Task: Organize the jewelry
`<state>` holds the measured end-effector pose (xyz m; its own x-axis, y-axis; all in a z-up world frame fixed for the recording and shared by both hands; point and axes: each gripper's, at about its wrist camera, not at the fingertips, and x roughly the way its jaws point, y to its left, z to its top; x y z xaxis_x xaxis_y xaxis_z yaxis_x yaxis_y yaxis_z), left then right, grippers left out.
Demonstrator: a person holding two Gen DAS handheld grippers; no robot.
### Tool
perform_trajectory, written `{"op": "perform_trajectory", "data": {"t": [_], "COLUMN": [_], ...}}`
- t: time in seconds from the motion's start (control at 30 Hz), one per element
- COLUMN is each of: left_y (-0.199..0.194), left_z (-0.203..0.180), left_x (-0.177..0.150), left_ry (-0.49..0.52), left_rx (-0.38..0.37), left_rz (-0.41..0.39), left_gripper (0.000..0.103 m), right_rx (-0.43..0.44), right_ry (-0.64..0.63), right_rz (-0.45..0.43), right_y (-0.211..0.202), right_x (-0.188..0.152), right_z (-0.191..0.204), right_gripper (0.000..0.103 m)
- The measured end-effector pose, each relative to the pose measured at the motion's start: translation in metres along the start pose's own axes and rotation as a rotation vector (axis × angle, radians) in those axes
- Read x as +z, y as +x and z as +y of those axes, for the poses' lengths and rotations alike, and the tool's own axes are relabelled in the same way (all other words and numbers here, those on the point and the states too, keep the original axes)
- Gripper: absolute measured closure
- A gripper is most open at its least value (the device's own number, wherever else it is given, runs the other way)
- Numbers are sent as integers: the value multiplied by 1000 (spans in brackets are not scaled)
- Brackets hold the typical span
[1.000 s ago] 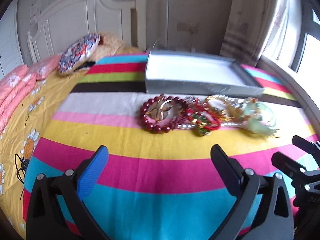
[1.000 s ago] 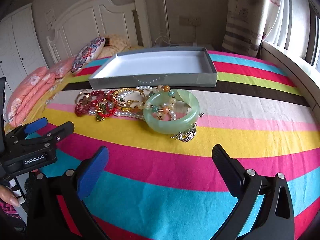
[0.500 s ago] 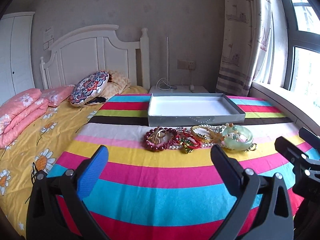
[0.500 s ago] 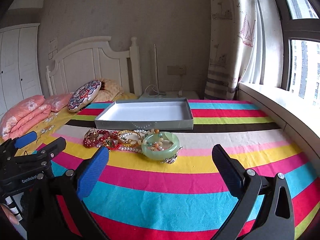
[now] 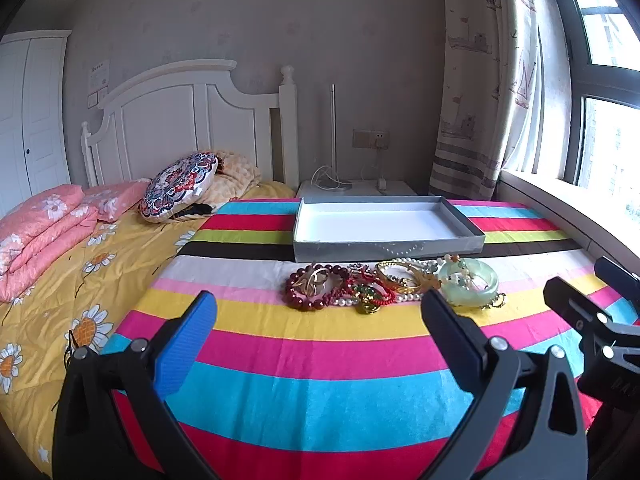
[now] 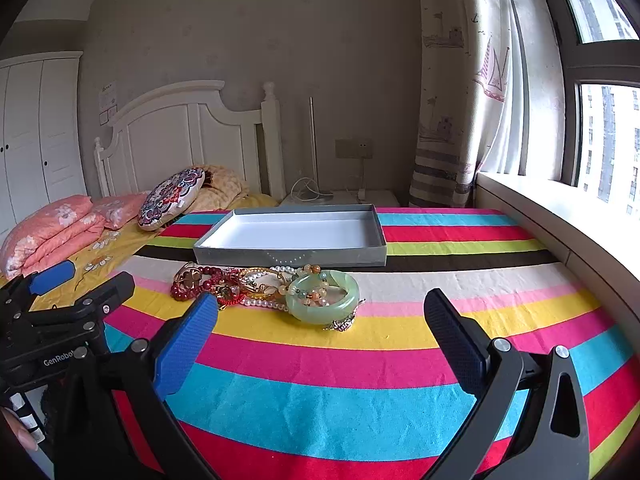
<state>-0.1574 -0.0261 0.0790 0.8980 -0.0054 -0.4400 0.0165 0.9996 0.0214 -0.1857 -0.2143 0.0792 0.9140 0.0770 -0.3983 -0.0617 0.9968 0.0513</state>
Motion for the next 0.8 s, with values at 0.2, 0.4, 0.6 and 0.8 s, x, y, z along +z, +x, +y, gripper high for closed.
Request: {"op": "perform_trajectory", "data": {"t": [0.2,0.4,0.6,0.8], "left_y": [0,-1,-1,0], "left_z": [0,1,1,1], "left_x": [-2,-4,-4,-5], "left_ry": [-3,-6,-6,-8], "left_rx": [9,8,8,9], "left_rz": [-5,-6,-6,-6], "left_gripper": [2,2,2,2], "right_rx": [4,5,2,2], "right_ry": [-1,0,3,1], "right_rz": [-2,-6,-14,-15], "right_y": [-1,-1,-3,-3], "right_x": [-2,-2,-2,-2], "right_z": [2,1,1,1], "right_gripper": [4,4,4,4]}}
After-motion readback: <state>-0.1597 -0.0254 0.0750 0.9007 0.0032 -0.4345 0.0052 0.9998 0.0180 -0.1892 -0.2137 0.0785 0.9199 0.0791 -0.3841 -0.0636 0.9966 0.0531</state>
